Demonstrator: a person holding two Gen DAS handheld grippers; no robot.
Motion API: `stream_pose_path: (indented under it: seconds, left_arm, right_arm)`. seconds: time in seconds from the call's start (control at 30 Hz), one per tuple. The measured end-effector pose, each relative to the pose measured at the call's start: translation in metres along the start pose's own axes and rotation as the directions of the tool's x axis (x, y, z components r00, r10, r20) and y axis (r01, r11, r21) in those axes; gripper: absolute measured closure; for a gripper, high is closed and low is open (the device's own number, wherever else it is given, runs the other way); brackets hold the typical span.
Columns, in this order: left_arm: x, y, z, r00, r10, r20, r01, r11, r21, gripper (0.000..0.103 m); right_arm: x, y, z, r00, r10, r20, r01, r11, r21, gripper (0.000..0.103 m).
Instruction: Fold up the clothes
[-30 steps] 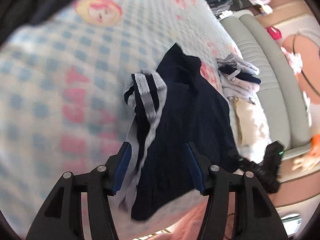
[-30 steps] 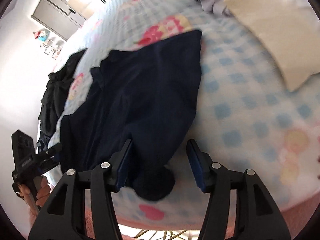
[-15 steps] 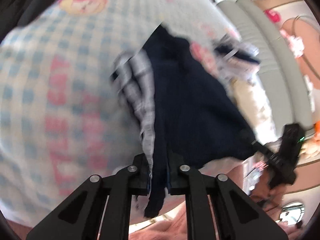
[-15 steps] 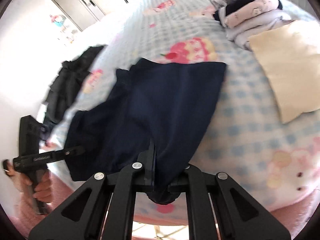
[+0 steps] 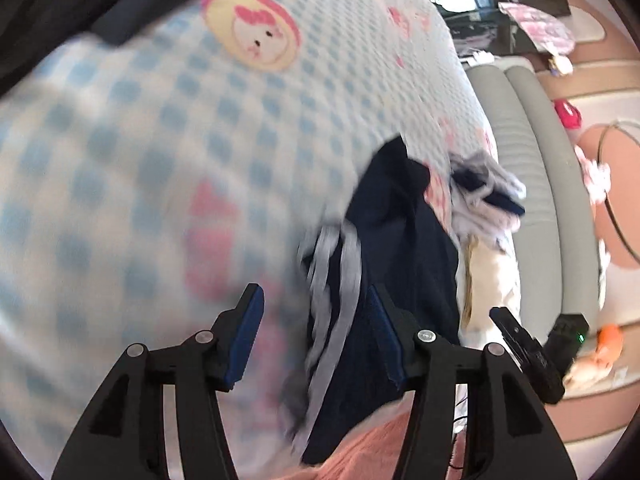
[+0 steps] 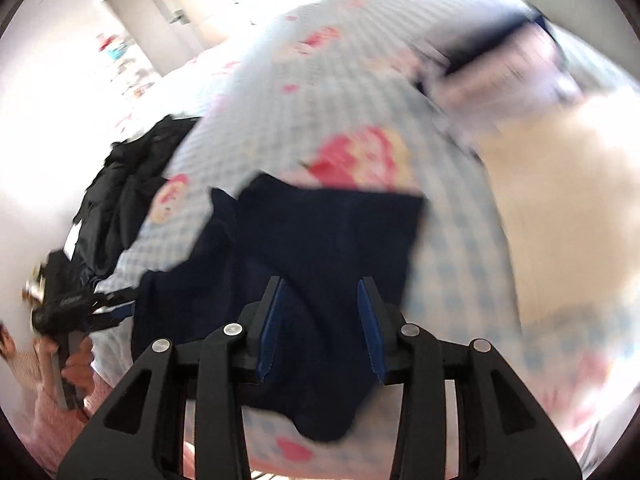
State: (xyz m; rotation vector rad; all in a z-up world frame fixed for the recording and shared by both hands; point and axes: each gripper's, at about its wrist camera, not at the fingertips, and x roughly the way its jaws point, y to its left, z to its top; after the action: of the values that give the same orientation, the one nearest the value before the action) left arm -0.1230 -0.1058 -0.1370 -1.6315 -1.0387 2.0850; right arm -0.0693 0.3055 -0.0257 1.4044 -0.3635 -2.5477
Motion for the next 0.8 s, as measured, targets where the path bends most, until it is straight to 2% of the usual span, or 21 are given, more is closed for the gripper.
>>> stream_pose_path:
  seconds: [0.17, 0.27, 0.33, 0.43, 0.47, 0.5, 0.57, 0.63, 0.67, 0.7, 0.73, 0.77, 0.8]
  left_arm:
    - [0.027, 0.006, 0.02, 0.999, 0.039, -0.032, -0.041, 0.998, -0.054, 0.048]
    - [0.048, -0.007, 0.014, 0.995, 0.071, -0.065, -0.073, 0.997, -0.03, 0.052]
    - [0.056, -0.009, 0.006, 0.993, 0.086, -0.081, -0.087, 0.996, -0.012, 0.059]
    - [0.063, -0.009, -0.003, 0.99, 0.11, -0.09, -0.11, 0.994, 0.008, 0.06]
    - [0.063, -0.007, -0.005, 0.99, 0.111, -0.087, -0.111, 0.994, 0.007, 0.06]
    - [0.061, -0.005, -0.006, 0.99, 0.111, -0.084, -0.111, 0.994, 0.003, 0.06]
    - [0.06, -0.005, -0.007, 0.99, 0.118, -0.082, -0.12, 0.993, -0.012, 0.06]
    - [0.057, -0.006, -0.007, 0.988, 0.132, -0.077, -0.134, 0.991, -0.02, 0.059]
    - [0.055, -0.008, -0.008, 0.987, 0.144, -0.074, -0.146, 0.989, -0.022, 0.059]
    - [0.055, -0.01, -0.009, 0.986, 0.153, -0.072, -0.155, 0.988, -0.016, 0.058]
    - [0.055, -0.012, -0.01, 0.984, 0.161, -0.072, -0.162, 0.987, -0.009, 0.058]
    - [0.057, -0.016, -0.012, 0.982, 0.174, -0.074, -0.174, 0.985, 0.017, 0.058]
    - [0.057, -0.019, -0.014, 0.982, 0.177, -0.066, -0.175, 0.984, 0.038, 0.068]
  right_arm:
    - [0.051, 0.061, 0.043, 0.998, 0.038, -0.056, -0.047, 0.983, -0.178, 0.065]
    - [0.09, 0.092, 0.054, 0.992, 0.07, -0.107, -0.096, 0.958, -0.271, 0.064]
    - [0.119, 0.103, 0.058, 0.987, 0.057, -0.152, -0.099, 0.953, -0.285, 0.064]
    - [0.154, 0.117, 0.062, 0.982, 0.025, -0.186, -0.081, 0.952, -0.297, 0.064]
    - [0.164, 0.12, 0.063, 0.981, 0.02, -0.191, -0.078, 0.951, -0.3, 0.056]
    - [0.172, 0.124, 0.064, 0.981, 0.011, -0.192, -0.07, 0.949, -0.306, 0.043]
    - [0.184, 0.128, 0.066, 0.982, -0.012, -0.188, -0.051, 0.944, -0.327, 0.03]
    - [0.196, 0.132, 0.068, 0.981, -0.055, -0.185, -0.015, 0.933, -0.36, 0.03]
    - [0.203, 0.134, 0.068, 0.979, -0.07, -0.191, -0.007, 0.927, -0.376, 0.032]
    - [0.208, 0.134, 0.067, 0.975, -0.068, -0.212, -0.02, 0.922, -0.387, 0.05]
    - [0.212, 0.134, 0.064, 0.971, -0.061, -0.23, -0.034, 0.921, -0.389, 0.062]
    - [0.214, 0.133, 0.062, 0.969, -0.054, -0.242, -0.046, 0.92, -0.39, 0.08]
    - [0.212, 0.132, 0.061, 0.97, -0.045, -0.239, -0.052, 0.921, -0.385, 0.087]
